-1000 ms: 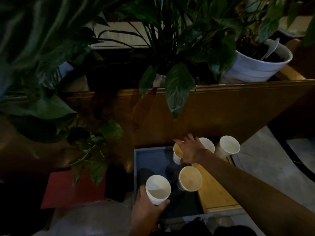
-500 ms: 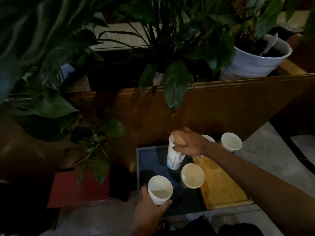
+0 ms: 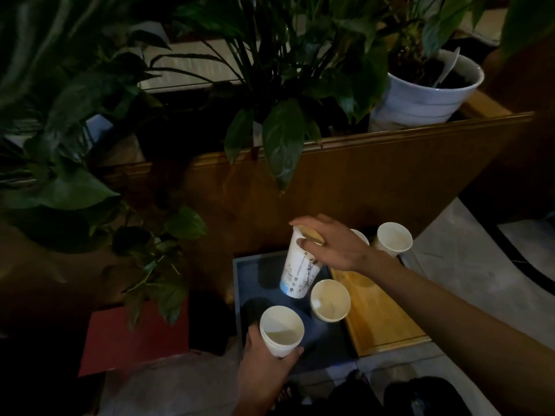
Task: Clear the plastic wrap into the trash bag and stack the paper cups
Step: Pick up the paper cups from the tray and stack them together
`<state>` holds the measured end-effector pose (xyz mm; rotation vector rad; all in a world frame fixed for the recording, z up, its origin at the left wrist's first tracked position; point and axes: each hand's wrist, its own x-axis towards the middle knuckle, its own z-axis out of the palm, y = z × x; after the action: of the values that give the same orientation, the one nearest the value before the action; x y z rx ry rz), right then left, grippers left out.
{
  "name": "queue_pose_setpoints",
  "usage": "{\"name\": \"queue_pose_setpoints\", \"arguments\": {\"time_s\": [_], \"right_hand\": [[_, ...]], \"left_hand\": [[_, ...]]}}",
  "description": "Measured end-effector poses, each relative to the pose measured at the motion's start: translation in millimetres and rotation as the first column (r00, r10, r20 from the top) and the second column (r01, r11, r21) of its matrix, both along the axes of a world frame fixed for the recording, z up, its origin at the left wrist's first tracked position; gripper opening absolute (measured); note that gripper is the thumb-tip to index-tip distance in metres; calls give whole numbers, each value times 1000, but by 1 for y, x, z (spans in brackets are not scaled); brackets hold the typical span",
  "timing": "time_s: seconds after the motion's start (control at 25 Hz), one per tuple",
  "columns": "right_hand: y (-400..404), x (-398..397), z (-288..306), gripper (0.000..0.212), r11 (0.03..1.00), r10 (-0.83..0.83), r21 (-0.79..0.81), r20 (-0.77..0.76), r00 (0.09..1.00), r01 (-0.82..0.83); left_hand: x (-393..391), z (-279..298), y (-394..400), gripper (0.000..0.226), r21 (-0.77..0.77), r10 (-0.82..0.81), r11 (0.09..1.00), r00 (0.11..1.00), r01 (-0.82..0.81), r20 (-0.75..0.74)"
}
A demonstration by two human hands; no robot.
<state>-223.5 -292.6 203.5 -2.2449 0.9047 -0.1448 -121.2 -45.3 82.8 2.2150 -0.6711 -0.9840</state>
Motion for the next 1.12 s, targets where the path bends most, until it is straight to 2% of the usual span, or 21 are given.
{"name": "queue_pose_setpoints", "arguments": {"time_s": [0.08,0.2,0.36,0.52,0.8,1.0,1.12], "right_hand": [[5,-3,0,32,993,-63,99,56,996,58],[19,-8,-2,20,960,-155,253,112,982,122],[39,-12,-5,17,938,-223,294,113,968,181],[51,-21,-12,19,904,-332,323,114,936,281],[72,-26,-12,22,855,-336,465,160,928,229],[91,-19,-8,41,866,-288,469,185,940,173],[98,-13,-12,36,861,-301,477,196,933,178]], "left_hand": [[-3,5,1,107,-32,41,999,999,-41,-6],[-9,13,5,95,-97,62,993,998,-62,-6],[-14,24,7,86,-146,40,989,999,-35,31],[-15,35,8,98,-190,-8,981,995,27,100],[-10,42,18,104,-241,-71,964,979,116,190],[-7,48,19,106,-237,-74,964,978,120,194],[-6,52,20,106,-230,-63,967,978,110,200]]}}
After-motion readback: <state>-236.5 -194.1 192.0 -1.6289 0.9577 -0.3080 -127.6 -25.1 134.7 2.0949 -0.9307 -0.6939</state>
